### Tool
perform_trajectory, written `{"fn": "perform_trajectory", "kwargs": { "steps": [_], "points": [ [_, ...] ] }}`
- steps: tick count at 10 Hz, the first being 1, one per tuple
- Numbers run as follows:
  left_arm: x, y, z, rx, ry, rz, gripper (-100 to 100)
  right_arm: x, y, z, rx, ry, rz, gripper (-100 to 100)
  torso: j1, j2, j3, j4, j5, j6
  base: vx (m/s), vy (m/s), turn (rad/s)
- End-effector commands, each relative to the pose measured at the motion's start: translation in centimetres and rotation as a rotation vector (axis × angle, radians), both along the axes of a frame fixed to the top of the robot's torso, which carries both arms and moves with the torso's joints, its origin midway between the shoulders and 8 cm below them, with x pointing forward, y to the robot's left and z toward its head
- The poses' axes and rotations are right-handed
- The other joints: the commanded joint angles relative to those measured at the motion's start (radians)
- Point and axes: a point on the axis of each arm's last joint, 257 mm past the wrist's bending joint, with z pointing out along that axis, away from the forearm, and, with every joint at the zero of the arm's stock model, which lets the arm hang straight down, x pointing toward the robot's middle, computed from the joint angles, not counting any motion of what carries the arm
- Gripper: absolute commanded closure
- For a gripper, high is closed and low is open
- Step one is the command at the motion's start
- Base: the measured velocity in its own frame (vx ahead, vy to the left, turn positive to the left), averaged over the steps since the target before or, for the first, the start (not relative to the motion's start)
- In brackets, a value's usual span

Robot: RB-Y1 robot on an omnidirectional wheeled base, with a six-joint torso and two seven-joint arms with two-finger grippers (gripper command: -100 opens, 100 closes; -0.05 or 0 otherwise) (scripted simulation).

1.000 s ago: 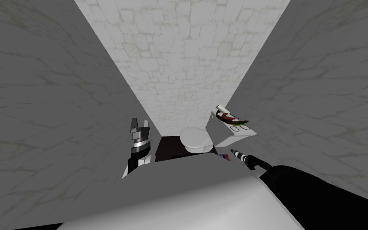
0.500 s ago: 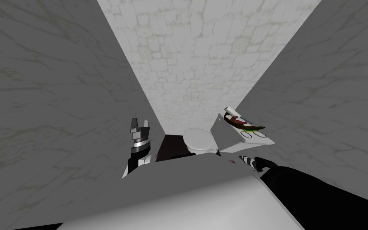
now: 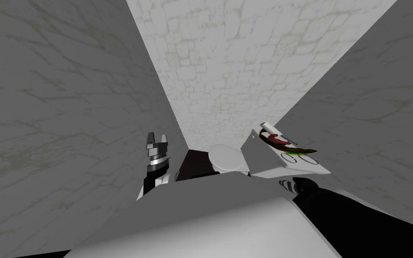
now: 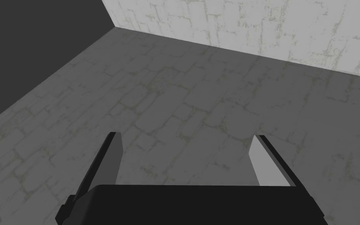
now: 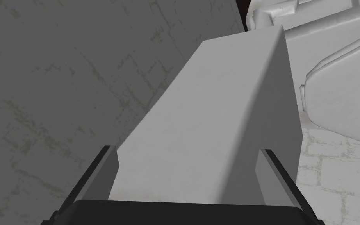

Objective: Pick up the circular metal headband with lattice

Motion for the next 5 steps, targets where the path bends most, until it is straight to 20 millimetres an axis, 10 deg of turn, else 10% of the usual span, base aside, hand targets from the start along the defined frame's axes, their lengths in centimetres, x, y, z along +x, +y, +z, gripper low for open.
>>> {"fn": "perform_trajectory", "kwargs": {
  "steps": [1,5],
  "points": [
    [0.0,0.0,0.0,0.000,0.000,0.000,0,-1.3,-1.4,0.9,-0.023,0.080,0.007,-100,0.000,0.000,0.000,0.000,0.000,0.000,-0.001,0.008,0.244],
    [0.0,0.0,0.0,0.000,0.000,0.000,0,-3.6,-3.6,2.7,-0.056,0.212,0.013,-100,0.000,0.000,0.000,0.000,0.000,0.000,0.008,0.008,0.152]
  ]
}}
